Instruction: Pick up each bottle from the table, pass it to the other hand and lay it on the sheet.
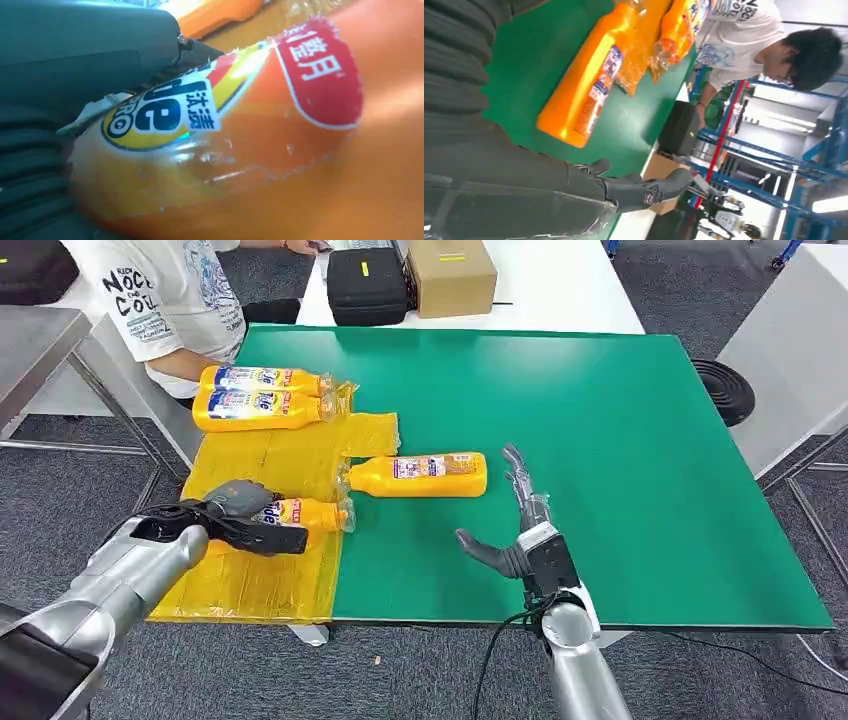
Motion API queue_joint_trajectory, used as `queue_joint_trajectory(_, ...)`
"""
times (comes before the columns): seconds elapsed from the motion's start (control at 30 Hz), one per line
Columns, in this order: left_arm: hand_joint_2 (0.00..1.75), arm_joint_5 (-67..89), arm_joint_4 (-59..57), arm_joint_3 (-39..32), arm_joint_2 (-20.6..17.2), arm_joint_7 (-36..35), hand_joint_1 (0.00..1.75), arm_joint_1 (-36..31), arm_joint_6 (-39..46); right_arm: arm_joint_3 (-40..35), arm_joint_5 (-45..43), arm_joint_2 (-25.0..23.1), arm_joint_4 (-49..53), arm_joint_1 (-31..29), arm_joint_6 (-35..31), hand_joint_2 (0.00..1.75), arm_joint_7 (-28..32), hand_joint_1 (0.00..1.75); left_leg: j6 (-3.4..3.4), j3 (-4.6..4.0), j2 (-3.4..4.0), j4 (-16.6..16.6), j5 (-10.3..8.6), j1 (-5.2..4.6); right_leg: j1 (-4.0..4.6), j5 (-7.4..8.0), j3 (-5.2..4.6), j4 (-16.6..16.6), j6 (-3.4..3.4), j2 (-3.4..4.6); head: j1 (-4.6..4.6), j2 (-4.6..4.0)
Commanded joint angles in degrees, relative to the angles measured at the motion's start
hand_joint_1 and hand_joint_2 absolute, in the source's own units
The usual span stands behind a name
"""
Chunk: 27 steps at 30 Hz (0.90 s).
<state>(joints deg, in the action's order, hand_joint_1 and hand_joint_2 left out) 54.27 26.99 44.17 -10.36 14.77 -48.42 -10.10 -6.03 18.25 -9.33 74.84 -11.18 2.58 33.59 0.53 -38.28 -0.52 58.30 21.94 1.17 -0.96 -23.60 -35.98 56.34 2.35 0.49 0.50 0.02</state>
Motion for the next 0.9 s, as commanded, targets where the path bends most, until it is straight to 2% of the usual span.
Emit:
queue_joint_trajectory(0.03,1.75,-0.13,-5.66,3.45,1.97,-0.24,1.43,-2.52,0.48,1.92,-0.18,-0.45,-9.54,-3.72,-0.46,1.75,0.18,0.00,0.04,0.44,0.07,0.00,0.19,-0.02,0.03,-0.17,0.44,-0.02,-0.11,-0.02,0.00,0.00)
queue_joint_trajectory(0.23,1.75,-0.24,-5.81,3.48,1.68,-0.25,1.45,-1.80,0.96,1.79,-0.06,-0.58,-9.36,-3.13,-0.66,1.75,0.38,0.00,0.04,0.40,0.09,-0.02,0.16,-0.01,0.03,-0.13,0.40,-0.04,-0.09,0.00,-0.02,0.00)
queue_joint_trajectory(0.33,1.75,-0.40,-5.56,3.42,0.89,-0.30,1.34,-0.75,1.67,1.60,0.14,-0.68,-9.17,-2.53,-0.67,1.75,0.49,0.00,0.03,0.34,0.11,-0.04,0.13,-0.01,0.02,-0.09,0.33,-0.06,-0.08,0.04,0.00,0.00)
queue_joint_trajectory(0.37,1.75,-0.40,-5.56,3.43,0.72,-0.32,1.20,-0.51,1.80,1.52,0.22,-0.70,-9.23,-2.54,-0.64,1.75,0.51,0.00,0.05,0.49,0.13,-0.03,0.19,-0.04,0.01,-0.16,0.48,-0.04,-0.11,0.02,-0.02,0.00)
queue_joint_trajectory(0.4,1.75,-0.39,-5.56,3.44,0.61,-0.31,0.98,-0.34,1.88,1.45,0.27,-0.74,-9.27,-2.57,-0.63,1.75,0.52,0.00,0.05,0.49,0.12,-0.04,0.19,-0.03,0.01,-0.16,0.49,-0.05,-0.11,0.02,-0.02,0.00)
queue_joint_trajectory(0.43,1.75,-0.45,-5.34,3.34,0.30,-0.42,0.68,0.09,2.17,1.31,0.37,-0.81,-9.57,-2.73,-0.60,1.75,0.53,0.00,0.04,0.51,0.15,-0.05,0.20,-0.03,0.01,-0.16,0.50,-0.06,-0.11,0.05,-0.02,0.00)
queue_joint_trajectory(0.47,1.75,-0.52,-5.23,3.25,0.13,-0.60,0.52,0.33,2.28,1.27,0.39,-0.87,-9.82,-2.88,-0.58,1.75,0.53,0.00,0.04,0.48,0.19,-0.07,0.18,-0.04,0.00,-0.13,0.46,-0.06,-0.10,0.09,0.00,0.00)
queue_joint_trajectory(0.53,1.75,-0.50,-5.24,3.26,0.01,-0.58,0.52,0.43,2.38,1.24,0.39,-0.93,-9.82,-2.95,-0.58,1.75,0.53,0.00,0.02,0.30,0.13,-0.07,0.09,-0.03,-0.01,-0.06,0.31,-0.06,-0.07,0.07,-0.02,0.00)
queue_joint_trajectory(0.57,1.75,-0.50,-5.24,3.26,0.01,-0.58,0.52,0.43,2.38,1.24,0.39,-0.93,-9.82,-2.95,-0.58,1.75,0.53,0.00,0.03,0.50,0.18,-0.08,0.17,-0.05,-0.01,-0.13,0.49,-0.06,-0.12,0.09,0.00,0.00)
queue_joint_trajectory(0.63,1.75,-0.54,-5.17,3.17,0.02,-0.85,0.33,0.53,2.32,1.27,0.40,-0.97,-10.23,-3.24,-0.57,1.75,0.53,0.00,0.02,0.37,0.14,-0.06,0.12,-0.03,0.00,-0.08,0.37,-0.05,-0.09,0.06,0.00,0.00)
queue_joint_trajectory(0.67,1.75,-0.47,-5.14,3.21,-0.02,-0.98,0.16,0.59,2.24,1.27,0.43,-0.99,-10.33,-3.32,-0.56,1.75,0.55,0.00,0.04,0.59,0.18,-0.06,0.22,-0.05,0.00,-0.17,0.57,-0.03,-0.15,0.08,0.00,0.00)
queue_joint_trajectory(0.7,1.75,-0.46,-5.09,3.18,-0.21,-1.08,0.03,0.90,2.27,1.20,0.47,-1.10,-10.59,-3.60,-0.53,1.75,0.55,0.00,0.03,0.38,0.13,-0.05,0.12,-0.04,0.00,-0.09,0.37,-0.03,-0.09,0.06,0.00,0.00)
queue_joint_trajectory(0.9,1.75,-0.15,-4.57,3.27,-0.61,-1.55,0.00,1.78,2.11,0.94,0.48,-0.81,-11.01,-3.84,-0.55,1.75,0.53,0.00,0.04,0.51,0.20,-0.07,0.16,-0.05,-0.01,-0.10,0.47,0.00,-0.10,0.13,0.00,0.00)
